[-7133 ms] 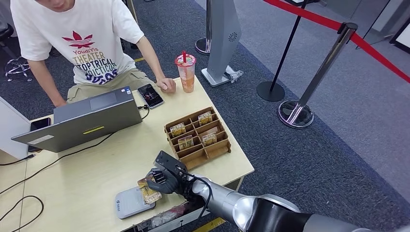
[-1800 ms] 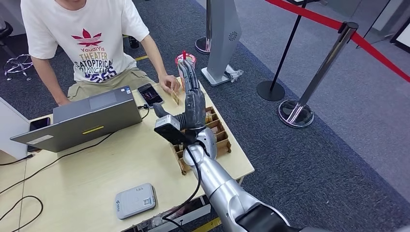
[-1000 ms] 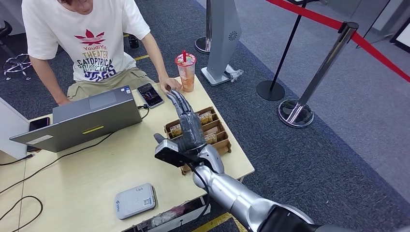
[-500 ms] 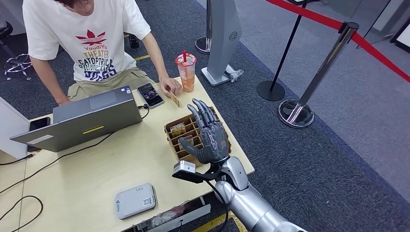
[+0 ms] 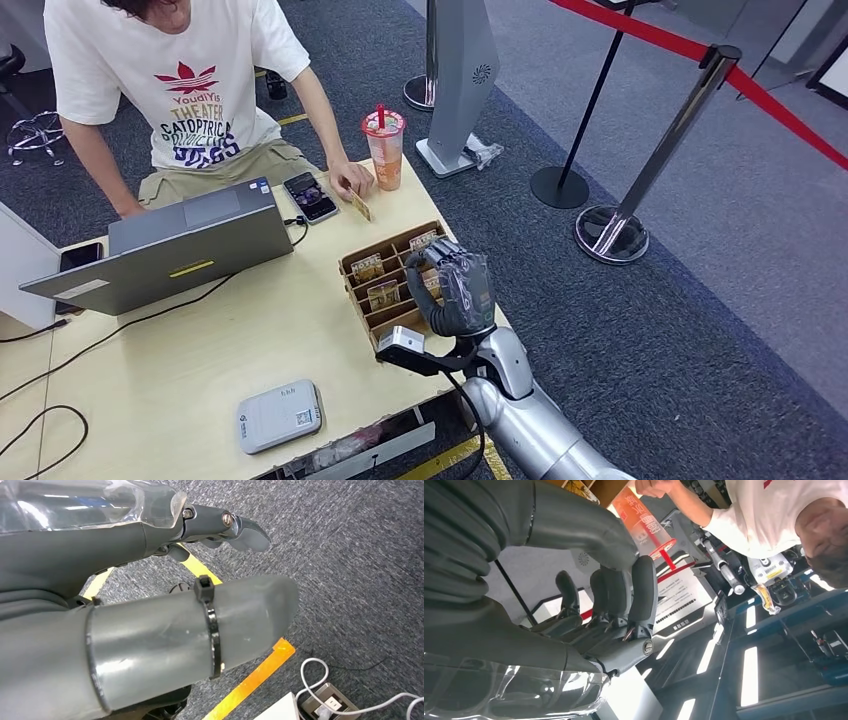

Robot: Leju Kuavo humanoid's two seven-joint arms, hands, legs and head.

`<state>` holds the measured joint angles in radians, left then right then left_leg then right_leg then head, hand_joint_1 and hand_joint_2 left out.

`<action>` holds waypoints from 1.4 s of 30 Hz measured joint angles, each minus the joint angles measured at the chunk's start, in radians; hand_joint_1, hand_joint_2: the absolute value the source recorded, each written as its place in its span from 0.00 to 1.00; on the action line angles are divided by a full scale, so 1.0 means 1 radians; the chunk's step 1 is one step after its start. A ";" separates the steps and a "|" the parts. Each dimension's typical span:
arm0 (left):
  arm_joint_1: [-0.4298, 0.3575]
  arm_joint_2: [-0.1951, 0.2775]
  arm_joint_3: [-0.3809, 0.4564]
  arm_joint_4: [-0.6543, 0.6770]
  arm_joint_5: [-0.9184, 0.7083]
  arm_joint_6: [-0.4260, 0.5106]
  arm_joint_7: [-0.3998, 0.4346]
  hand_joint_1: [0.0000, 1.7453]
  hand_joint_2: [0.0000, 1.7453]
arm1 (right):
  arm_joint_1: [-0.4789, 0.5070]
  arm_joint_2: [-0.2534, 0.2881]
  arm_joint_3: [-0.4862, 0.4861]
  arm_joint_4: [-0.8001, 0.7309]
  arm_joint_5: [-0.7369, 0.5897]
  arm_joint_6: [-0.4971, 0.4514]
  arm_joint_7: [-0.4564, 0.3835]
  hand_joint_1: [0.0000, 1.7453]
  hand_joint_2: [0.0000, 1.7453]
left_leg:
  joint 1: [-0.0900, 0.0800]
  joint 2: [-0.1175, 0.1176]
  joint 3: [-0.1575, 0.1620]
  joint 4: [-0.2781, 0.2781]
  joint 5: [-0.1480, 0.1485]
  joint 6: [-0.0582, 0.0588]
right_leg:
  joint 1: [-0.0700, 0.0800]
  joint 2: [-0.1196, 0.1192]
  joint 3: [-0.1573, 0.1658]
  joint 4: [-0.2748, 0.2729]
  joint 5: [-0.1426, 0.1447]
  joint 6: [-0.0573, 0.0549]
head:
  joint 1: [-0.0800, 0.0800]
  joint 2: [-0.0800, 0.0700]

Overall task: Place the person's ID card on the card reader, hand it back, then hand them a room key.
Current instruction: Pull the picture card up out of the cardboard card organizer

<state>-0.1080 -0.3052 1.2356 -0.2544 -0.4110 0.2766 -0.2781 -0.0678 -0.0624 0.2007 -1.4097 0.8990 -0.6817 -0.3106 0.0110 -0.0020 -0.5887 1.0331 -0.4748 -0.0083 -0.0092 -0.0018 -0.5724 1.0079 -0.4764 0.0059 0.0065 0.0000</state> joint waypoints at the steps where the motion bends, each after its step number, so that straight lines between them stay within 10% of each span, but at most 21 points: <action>1: 0.000 0.000 -0.002 0.000 0.001 0.001 -0.001 0.00 0.00 | 0.000 -0.001 0.001 0.000 0.000 0.000 0.004 0.34 1.00 | 0.000 0.000 0.000 0.000 0.000 0.000 | 0.000 0.000 0.000 0.000 0.000 0.000 | 0.000 0.000; 18: 0.000 0.000 -0.085 -0.019 0.096 0.006 0.026 0.00 0.00 | 0.024 -0.058 0.068 -0.042 0.023 0.000 0.121 0.37 1.00 | 0.000 0.000 -0.001 0.000 0.000 0.000 | 0.000 0.000 0.000 0.000 0.000 0.000 | 0.000 0.000; 42: 0.070 0.011 -0.441 -0.130 0.428 0.062 0.147 0.00 0.00 | 0.028 -0.125 0.082 0.013 0.002 0.002 0.140 0.41 1.00 | 0.000 -0.001 -0.001 0.000 0.000 0.000 | 0.000 -0.001 0.000 0.000 0.000 0.000 | 0.000 0.000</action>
<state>-0.0383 -0.2939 0.7944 -0.3841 0.0168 0.3389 -0.1309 -0.0394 -0.1870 0.2824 -1.3970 0.9008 -0.6802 -0.1705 0.0111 -0.0030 -0.5901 1.0330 -0.4748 -0.0082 -0.0091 -0.0031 -0.5725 1.0079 -0.4765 0.0060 0.0061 0.0000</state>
